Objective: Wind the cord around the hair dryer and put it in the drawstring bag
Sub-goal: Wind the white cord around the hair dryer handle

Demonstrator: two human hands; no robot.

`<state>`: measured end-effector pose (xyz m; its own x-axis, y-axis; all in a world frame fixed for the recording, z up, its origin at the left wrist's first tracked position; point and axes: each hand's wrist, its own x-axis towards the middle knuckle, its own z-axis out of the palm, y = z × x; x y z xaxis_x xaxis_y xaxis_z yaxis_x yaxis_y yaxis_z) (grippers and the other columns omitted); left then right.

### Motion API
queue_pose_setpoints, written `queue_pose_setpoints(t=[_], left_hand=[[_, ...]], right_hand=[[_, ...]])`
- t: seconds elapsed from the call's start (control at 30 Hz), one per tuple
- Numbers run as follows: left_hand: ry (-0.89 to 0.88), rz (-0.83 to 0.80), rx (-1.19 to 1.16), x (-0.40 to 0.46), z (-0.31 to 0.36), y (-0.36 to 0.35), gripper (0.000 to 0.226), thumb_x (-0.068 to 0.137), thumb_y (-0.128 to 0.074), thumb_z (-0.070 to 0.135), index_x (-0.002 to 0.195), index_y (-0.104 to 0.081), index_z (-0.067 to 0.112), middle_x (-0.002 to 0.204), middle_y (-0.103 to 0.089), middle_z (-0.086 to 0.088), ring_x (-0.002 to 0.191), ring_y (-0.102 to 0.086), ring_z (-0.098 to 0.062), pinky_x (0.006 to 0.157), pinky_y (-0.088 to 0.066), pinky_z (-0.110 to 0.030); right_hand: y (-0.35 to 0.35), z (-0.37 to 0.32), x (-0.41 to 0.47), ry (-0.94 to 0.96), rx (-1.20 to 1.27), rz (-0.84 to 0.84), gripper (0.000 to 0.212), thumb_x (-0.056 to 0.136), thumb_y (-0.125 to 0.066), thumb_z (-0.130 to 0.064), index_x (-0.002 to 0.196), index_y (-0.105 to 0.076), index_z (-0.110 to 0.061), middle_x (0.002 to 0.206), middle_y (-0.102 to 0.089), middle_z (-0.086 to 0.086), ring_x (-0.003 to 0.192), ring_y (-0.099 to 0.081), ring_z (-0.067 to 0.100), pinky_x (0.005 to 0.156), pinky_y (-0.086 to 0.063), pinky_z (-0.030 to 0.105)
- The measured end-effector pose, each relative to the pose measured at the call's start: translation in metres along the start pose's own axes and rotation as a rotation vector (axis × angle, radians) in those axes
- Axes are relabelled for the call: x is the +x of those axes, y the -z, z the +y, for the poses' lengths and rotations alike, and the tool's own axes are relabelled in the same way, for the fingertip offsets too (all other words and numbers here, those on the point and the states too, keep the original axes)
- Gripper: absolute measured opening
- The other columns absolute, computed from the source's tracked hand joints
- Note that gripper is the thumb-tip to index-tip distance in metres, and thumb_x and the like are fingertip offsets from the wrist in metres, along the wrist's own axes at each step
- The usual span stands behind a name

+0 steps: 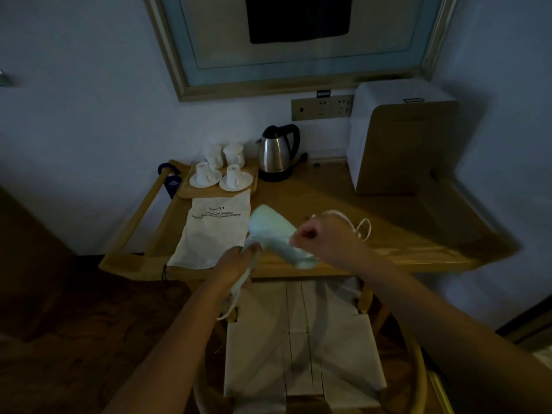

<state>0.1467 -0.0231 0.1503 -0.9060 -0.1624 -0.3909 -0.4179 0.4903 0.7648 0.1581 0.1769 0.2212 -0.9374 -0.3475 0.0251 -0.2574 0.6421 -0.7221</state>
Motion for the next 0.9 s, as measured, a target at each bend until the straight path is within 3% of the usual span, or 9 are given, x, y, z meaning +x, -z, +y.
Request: queue_pose_setpoints(t=[0.1, 0.27, 0.37, 0.43, 0.6, 0.73, 0.83, 0.9], left_hand=[[0.043, -0.047, -0.26, 0.005, 0.001, 0.017, 0.047, 0.091, -0.046, 0.048, 0.102, -0.057, 0.004, 0.072, -0.056, -0.01, 0.054, -0.054, -0.019, 0.041, -0.044, -0.024], [0.066, -0.179, -0.71, 0.003, 0.013, 0.022, 0.037, 0.093, -0.044, 0.046, 0.082, -0.054, 0.012, 0.058, -0.053, -0.003, 0.034, -0.044, -0.011, 0.035, -0.036, -0.015], [0.047, -0.241, -0.839, 0.001, 0.023, 0.032, 0.044, 0.091, -0.04, 0.052, 0.075, -0.05, 0.013, 0.046, -0.052, 0.0, 0.029, -0.04, -0.01, 0.034, -0.033, -0.013], [0.015, -0.207, -0.884, 0.002, 0.025, 0.04, 0.043, 0.087, -0.046, 0.056, 0.078, -0.053, 0.014, 0.049, -0.051, 0.0, 0.03, -0.039, -0.01, 0.033, -0.033, -0.014], [-0.082, -0.127, -0.908, 0.012, 0.024, 0.061, 0.034, 0.085, -0.053, 0.054, 0.092, -0.05, 0.02, 0.058, -0.048, -0.001, 0.033, -0.038, -0.009, 0.033, -0.034, -0.016], [-0.084, -0.078, -0.886, 0.019, 0.021, 0.073, 0.036, 0.084, -0.052, 0.057, 0.09, -0.05, 0.022, 0.058, -0.048, -0.001, 0.03, -0.038, -0.009, 0.032, -0.034, -0.016], [-0.051, -0.142, -0.85, 0.02, 0.026, 0.079, 0.041, 0.089, -0.038, 0.059, 0.079, -0.044, 0.02, 0.045, -0.05, 0.003, 0.027, -0.039, -0.009, 0.033, -0.033, -0.012], [-0.061, -0.102, -0.843, 0.021, 0.028, 0.082, 0.043, 0.089, -0.037, 0.059, 0.077, -0.045, 0.019, 0.048, -0.048, 0.003, 0.027, -0.039, -0.008, 0.033, -0.032, -0.01]], right_hand=[[-0.02, 0.026, -0.014, -0.027, 0.033, -0.03, 0.017, 0.09, -0.055, -0.025, 0.085, -0.068, -0.016, 0.07, -0.057, -0.009, 0.061, -0.05, 0.0, 0.053, -0.034, 0.012], [-0.059, 0.065, -0.031, -0.089, 0.004, -0.148, 0.02, 0.092, -0.048, -0.018, 0.076, -0.061, -0.014, 0.061, -0.056, -0.005, 0.051, -0.052, 0.004, 0.048, -0.041, 0.015], [-0.072, 0.082, -0.037, -0.04, -0.113, -0.244, 0.014, 0.089, -0.05, -0.016, 0.081, -0.06, -0.01, 0.076, -0.068, 0.006, 0.069, -0.064, 0.015, 0.062, -0.049, 0.024], [-0.07, 0.09, -0.037, -0.002, -0.231, -0.242, 0.011, 0.089, -0.05, -0.017, 0.087, -0.06, -0.012, 0.088, -0.068, 0.007, 0.081, -0.063, 0.018, 0.068, -0.046, 0.026], [-0.053, 0.11, -0.036, -0.042, -0.462, -0.052, 0.017, 0.089, -0.048, -0.016, 0.105, -0.049, -0.018, 0.094, -0.064, 0.009, 0.09, -0.058, 0.026, 0.06, -0.038, 0.028], [-0.039, 0.113, -0.031, -0.024, -0.548, 0.128, 0.027, 0.086, -0.052, -0.009, 0.111, -0.053, -0.015, 0.111, -0.06, 0.008, 0.107, -0.051, 0.027, 0.074, -0.044, 0.032], [-0.032, 0.111, -0.031, -0.039, -0.586, 0.221, 0.021, 0.088, -0.047, -0.006, 0.102, -0.06, -0.014, 0.101, -0.063, 0.009, 0.099, -0.056, 0.026, 0.066, -0.037, 0.028], [-0.029, 0.113, -0.029, -0.092, -0.529, 0.287, 0.016, 0.087, -0.05, -0.008, 0.094, -0.062, -0.014, 0.088, -0.065, 0.009, 0.085, -0.061, 0.026, 0.06, -0.036, 0.027]])
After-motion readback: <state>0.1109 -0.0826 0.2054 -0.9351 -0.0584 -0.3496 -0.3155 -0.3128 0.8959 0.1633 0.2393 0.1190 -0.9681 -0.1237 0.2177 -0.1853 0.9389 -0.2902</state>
